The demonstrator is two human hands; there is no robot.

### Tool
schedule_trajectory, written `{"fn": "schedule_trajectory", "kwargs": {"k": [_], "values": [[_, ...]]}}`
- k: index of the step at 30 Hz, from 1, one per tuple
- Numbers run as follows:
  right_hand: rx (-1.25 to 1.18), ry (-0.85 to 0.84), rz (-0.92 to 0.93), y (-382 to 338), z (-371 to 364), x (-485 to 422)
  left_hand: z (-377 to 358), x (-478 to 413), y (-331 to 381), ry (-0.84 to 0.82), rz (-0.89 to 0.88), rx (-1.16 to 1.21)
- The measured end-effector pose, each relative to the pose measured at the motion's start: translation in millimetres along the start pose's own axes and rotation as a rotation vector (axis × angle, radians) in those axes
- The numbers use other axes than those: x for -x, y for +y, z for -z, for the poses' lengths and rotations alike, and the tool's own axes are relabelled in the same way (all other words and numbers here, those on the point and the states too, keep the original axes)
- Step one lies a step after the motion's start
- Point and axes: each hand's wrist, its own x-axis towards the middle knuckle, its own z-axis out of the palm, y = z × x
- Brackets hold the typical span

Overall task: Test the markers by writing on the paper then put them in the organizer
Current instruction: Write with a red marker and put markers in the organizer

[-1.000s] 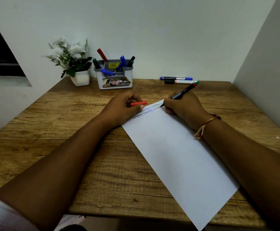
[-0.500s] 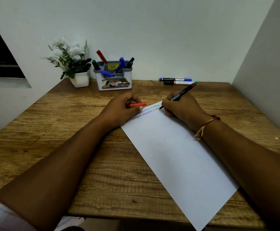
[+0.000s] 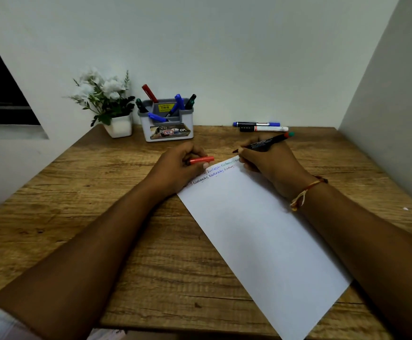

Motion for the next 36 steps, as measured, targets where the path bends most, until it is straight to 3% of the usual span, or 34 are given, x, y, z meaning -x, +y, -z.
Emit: {"fn": "schedule_trajectory", "kwargs": {"k": [6, 19, 36], "values": [[-0.247, -0.107, -0.042, -16.4, -7.2, 12.0, 0.9, -0.1, 3.1, 0.062, -0.036, 0.097], [-0.249, -0.196, -0.043, -20.5, -10.3, 21.7, -2.0, 3.5, 12.5, 0.039, -0.050, 0.267], [-0.168, -0.297, 0.093, -11.7, -10.4, 18.9, -5.7, 5.8, 14.2, -0.020, -0.039, 0.441]]}}
